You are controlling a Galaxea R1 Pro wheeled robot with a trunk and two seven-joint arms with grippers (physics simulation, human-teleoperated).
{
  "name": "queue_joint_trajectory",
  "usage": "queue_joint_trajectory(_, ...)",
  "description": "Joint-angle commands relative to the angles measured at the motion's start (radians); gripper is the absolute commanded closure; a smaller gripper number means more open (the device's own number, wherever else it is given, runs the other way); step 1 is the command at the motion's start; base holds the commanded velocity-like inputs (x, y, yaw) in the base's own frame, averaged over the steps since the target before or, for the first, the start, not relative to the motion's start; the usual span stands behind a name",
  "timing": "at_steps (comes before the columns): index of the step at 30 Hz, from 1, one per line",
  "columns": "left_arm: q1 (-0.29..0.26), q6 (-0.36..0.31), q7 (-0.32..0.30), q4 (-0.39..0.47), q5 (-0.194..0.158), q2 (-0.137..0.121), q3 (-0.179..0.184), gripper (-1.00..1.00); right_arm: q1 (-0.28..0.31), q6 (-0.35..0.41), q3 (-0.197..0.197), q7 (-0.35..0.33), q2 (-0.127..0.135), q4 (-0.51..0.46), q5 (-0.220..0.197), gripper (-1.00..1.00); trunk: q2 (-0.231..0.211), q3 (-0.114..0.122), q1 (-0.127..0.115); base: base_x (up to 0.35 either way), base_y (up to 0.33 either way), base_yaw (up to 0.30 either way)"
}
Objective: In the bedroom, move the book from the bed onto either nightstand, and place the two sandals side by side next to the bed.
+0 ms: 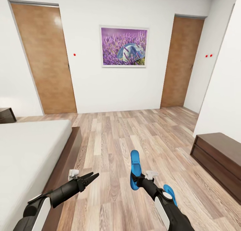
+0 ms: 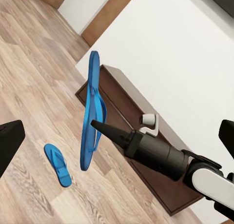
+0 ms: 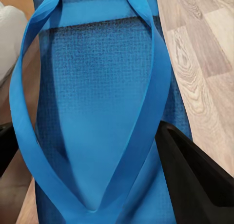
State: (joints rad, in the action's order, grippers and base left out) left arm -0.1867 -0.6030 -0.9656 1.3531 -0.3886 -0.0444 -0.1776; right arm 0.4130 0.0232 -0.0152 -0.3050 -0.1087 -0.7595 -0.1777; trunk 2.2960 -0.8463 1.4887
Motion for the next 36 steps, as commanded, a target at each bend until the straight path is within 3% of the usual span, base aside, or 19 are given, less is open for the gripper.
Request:
queue_joint_trajectory(1, 0.000, -0.008, -0.001, 0.000, -0.005, 0.000, 0.000, -1.00, 0.001, 0.003, -0.001, -0.005, 0.000, 0.000, -0.011, 1.00, -0.007, 0.002, -0.004, 0.000, 0.000, 0.000)
queue_joint_trajectory(25, 0.000, -0.005, 0.008, -0.007, -0.001, 0.001, 0.001, -1.00, 0.000, 0.002, -0.001, -0.006, -0.001, 0.002, -0.011, 1.00, -0.175, 0.077, -0.096, 0.000, 0.000, 0.000)
queue_joint_trajectory(29, 0.000, 0.001, 0.018, -0.052, 0.002, 0.000, 0.001, -1.00, 0.000, 0.003, -0.004, -0.007, 0.001, 0.030, -0.012, 1.00, -0.203, 0.090, -0.111, 0.000, 0.000, 0.000)
queue_joint_trajectory(31, 0.000, 0.007, 0.022, -0.087, 0.008, -0.001, 0.002, -1.00, 0.000, 0.004, -0.006, -0.007, 0.015, 0.059, -0.012, 1.00, -0.217, 0.096, -0.119, 0.000, 0.000, 0.000)
queue_joint_trajectory(32, 0.000, 0.017, 0.023, -0.110, 0.018, -0.003, 0.002, -1.00, 0.000, 0.004, -0.006, -0.008, 0.036, 0.075, -0.013, 1.00, -0.224, 0.099, -0.123, 0.000, 0.000, 0.000)
queue_joint_trajectory(34, 0.000, 0.042, 0.024, -0.141, 0.049, -0.004, 0.003, -1.00, 0.000, 0.004, -0.007, -0.009, 0.087, 0.102, -0.018, 1.00, -0.238, 0.106, -0.131, 0.000, 0.000, 0.000)
queue_joint_trajectory(36, 0.000, 0.084, 0.025, -0.183, 0.113, -0.004, 0.003, -1.00, 0.000, 0.003, -0.008, -0.010, 0.159, 0.158, -0.046, 1.00, -0.252, 0.112, -0.138, 0.000, 0.000, 0.000)
